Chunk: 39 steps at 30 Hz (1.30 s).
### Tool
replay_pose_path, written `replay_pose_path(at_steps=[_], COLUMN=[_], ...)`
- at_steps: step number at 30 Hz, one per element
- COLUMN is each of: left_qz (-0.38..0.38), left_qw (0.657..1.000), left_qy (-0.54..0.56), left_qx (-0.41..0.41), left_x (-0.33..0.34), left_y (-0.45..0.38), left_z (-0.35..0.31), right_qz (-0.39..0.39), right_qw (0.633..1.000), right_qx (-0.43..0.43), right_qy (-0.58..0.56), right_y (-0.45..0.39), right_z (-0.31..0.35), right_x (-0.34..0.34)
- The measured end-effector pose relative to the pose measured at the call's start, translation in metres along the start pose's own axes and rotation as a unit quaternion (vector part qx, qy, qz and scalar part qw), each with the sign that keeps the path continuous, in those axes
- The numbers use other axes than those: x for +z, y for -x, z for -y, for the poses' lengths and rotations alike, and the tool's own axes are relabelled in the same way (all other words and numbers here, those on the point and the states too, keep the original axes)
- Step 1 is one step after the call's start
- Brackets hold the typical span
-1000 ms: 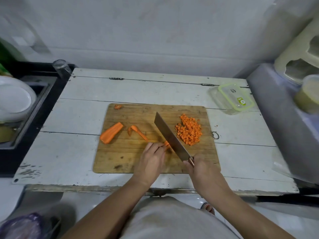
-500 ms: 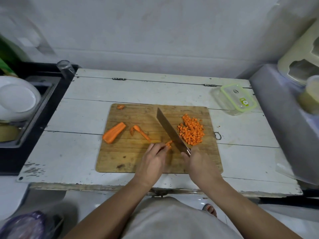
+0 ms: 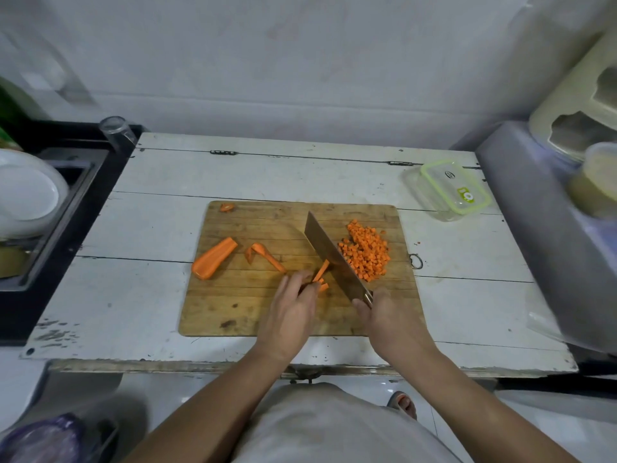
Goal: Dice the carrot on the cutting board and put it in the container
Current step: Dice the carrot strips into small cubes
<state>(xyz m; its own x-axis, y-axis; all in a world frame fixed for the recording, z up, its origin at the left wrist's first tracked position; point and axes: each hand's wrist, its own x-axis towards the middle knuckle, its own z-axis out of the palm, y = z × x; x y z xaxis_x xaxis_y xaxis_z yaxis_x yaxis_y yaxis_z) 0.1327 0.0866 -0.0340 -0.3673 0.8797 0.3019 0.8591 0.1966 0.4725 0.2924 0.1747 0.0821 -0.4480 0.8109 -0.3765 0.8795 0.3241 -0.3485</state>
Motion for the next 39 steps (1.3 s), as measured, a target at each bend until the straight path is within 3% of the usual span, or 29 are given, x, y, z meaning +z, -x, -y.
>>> replay_pose_path(at_steps=[11, 17, 39], left_qz=[-0.008, -0.017, 0.0], left_qw=[1.0, 1.0, 0.999], left_qy=[0.0, 0.001, -0.028], left_qx=[0.013, 0.024, 0.031], left_x=[-0.002, -0.002, 0.001], left_y=[-0.003, -0.003, -0.005], left_z=[-0.001, 0.0, 0.001], right_qz=[-0.034, -0.022, -0.027], right_qw=[0.999, 0.999, 0.999], right_qx=[0.017, -0.014, -0.001], right_qy=[-0.009, 0.026, 0.025], right_y=[-0.004, -0.007, -0.005], right_z=[0.001, 0.001, 0.011], right_x=[-0.017, -0.012, 0.001])
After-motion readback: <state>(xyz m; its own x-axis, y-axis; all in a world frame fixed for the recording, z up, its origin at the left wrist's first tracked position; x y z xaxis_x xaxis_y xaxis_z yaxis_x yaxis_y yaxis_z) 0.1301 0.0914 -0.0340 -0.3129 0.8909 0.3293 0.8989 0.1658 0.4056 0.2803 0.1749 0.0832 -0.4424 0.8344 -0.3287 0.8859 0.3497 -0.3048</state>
